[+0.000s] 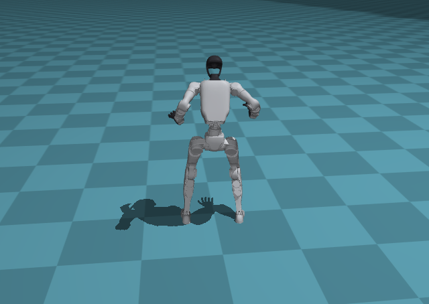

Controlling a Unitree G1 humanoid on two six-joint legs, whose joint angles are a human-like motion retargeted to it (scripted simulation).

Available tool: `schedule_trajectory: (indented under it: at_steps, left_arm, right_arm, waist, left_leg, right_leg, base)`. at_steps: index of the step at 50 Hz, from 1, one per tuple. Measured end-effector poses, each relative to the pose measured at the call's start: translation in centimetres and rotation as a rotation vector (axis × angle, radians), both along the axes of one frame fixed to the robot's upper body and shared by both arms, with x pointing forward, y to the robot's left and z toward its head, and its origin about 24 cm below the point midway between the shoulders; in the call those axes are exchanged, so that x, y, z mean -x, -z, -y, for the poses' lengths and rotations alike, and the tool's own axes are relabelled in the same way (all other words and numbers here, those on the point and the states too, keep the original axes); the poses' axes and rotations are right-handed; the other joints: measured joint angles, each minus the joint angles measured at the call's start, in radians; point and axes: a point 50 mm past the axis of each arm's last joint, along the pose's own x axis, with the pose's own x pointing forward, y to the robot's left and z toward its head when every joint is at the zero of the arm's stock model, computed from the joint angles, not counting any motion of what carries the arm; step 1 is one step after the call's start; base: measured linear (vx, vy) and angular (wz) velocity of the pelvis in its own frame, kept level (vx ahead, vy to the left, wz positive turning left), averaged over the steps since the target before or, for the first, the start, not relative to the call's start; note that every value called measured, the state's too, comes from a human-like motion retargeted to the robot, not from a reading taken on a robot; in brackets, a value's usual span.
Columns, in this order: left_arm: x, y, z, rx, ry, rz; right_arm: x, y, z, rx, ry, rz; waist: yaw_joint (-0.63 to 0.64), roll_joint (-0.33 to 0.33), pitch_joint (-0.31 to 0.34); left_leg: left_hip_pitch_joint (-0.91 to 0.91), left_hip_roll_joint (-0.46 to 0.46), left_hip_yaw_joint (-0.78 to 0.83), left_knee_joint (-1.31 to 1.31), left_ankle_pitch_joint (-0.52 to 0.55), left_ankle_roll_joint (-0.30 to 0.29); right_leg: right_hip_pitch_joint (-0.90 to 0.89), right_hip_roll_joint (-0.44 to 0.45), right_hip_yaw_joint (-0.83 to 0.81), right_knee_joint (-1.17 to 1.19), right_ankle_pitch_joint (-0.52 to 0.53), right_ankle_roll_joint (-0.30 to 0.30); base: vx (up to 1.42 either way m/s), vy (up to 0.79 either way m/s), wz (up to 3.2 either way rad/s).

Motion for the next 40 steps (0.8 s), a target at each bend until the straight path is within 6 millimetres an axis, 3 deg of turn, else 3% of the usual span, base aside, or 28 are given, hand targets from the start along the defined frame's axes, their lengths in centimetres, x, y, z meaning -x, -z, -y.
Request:
schedule_trajectory:
  at_steps: [3, 6, 9, 13, 16, 19, 25, 28, 32, 36, 40]
  left_arm:
    - [-4.1, -4.1, 1.6, -0.077, 0.084, 0.259]
    - [-8.7, -9.5, 3.7, -0.17, 0.162, 0.541]
    - [-12.1, -16.7, 6.3, -0.312, 0.224, 0.812]
    - [-13.7, -26.8, 10.1, -0.474, 0.274, 1.067]
    - [-14.0, -33.1, 12.6, -0.584, 0.286, 1.134]
    - [-14.5, -37.9, 14.7, -0.68, 0.275, 1.119]
    - [-17.6, -43.9, 16.9, -0.811, 0.181, 0.864]
    - [-20.4, -44.1, 16.7, -0.83, 0.132, 0.631]
    - [-23.9, -42.5, 15.4, -0.796, 0.063, 0.316]
    - [-27.5, -37.5, 13.1, -0.662, 0.096, 0.07]
    - [-30.1, -30.4, 10.9, -0.51, 0.184, -0.059]
  right_arm:
    - [-2.1, -4.8, -1.7, 0.094, -0.081, 0.257]
    - [-4.4, -10.0, -3.9, 0.192, -0.149, 0.527]
    - [-5.9, -15.8, -6.8, 0.277, -0.226, 0.806]
    - [-6.5, -23.9, -9.8, 0.367, -0.221, 1.066]
    - [-6.8, -29.2, -12.1, 0.406, -0.212, 1.147]
    - [-7.6, -33.4, -14.2, 0.444, -0.195, 1.151]
    - [-12.0, -39.0, -18.1, 0.529, -0.13, 0.898]
    - [-15.3, -39.4, -19.6, 0.541, -0.106, 0.665]
    - [-19.0, -38.3, -19.2, 0.559, -0.035, 0.315]
    - [-22.8, -34.1, -17.9, 0.529, -0.011, 0.07]
    - [-25.3, -28.2, -15.4, 0.488, -0.045, -0.038]
  waist:
    - [-0.004, 0.011, 0.0]
    - [-0.007, 0.021, 0.0]
    - [-0.01, 0.035, 0.0]
    - [-0.004, 0.039, 0.0]
    - [-0.003, 0.038, 0.0]
    - [-0.004, 0.041, 0.0]
    - [-0.006, 0.048, 0.0]
    - [-0.011, 0.045, 0.0]
    - [0.0, 0.063, 0.0]
    - [0.005, 0.068, 0.0]
    - [0.011, 0.061, 0.0]
  left_leg:
    - [0.028, -0.005, 0.0, 0.004, -0.009, 0.003]
    - [0.045, -0.011, -0.001, 0.006, -0.012, 0.008]
    - [0.014, 0.005, -0.006, 0.073, -0.025, 0.0]
    - [0.032, -0.013, -0.006, 0.03, -0.004, 0.006]
    - [0.035, -0.025, -0.008, 0.004, 0.014, 0.005]
    - [0.026, -0.025, -0.01, -0.002, 0.025, -0.003]
    - [-0.003, -0.02, -0.011, -0.024, 0.051, -0.023]
    - [-0.006, -0.017, -0.01, -0.034, 0.06, -0.027]
    - [-0.034, -0.015, -0.008, -0.054, 0.077, -0.028]
    - [-0.036, -0.007, -0.005, -0.071, 0.088, -0.024]
    - [-0.047, -0.008, -0.001, -0.085, 0.096, -0.012]
  right_leg:
    - [0.028, -0.006, 0.0, 0.006, -0.01, -0.004]
    - [0.046, -0.013, 0.0, 0.013, -0.016, -0.014]
    - [0.024, -0.013, -0.01, 0.07, -0.027, -0.029]
    - [0.036, -0.022, -0.008, 0.043, -0.015, -0.04]
    - [0.036, -0.029, -0.01, 0.028, -0.005, -0.044]
    - [0.029, -0.031, -0.017, 0.025, 0.003, -0.045]
    - [0.003, -0.032, -0.031, 0.007, 0.026, -0.043]
    - [-0.001, -0.03, -0.035, -0.002, 0.035, -0.045]
    - [-0.031, -0.03, -0.042, -0.019, 0.051, -0.052]
    - [-0.033, -0.019, -0.042, -0.043, 0.068, -0.051]
    - [-0.05, -0.027, -0.054, -0.045, 0.07, -0.069]
  base:
    - [0.0, 0.0, 0.0]
    - [0.0, 0.0, 0.0]
    - [0.0, 0.0, 0.0]
    - [-0.08, 0.0, 0.07]
    - [-0.07, 0.0, 0.09]
    - [0.0, 0.0, 0.0]
    - [0.0, 0.0, 0.0]
    - [0.0, 0.0, 0.0]
    - [0.0, 0.0, 0.0]
    - [0.0, 0.0, 0.0]
    - [0.0, 0.0, 0.0]
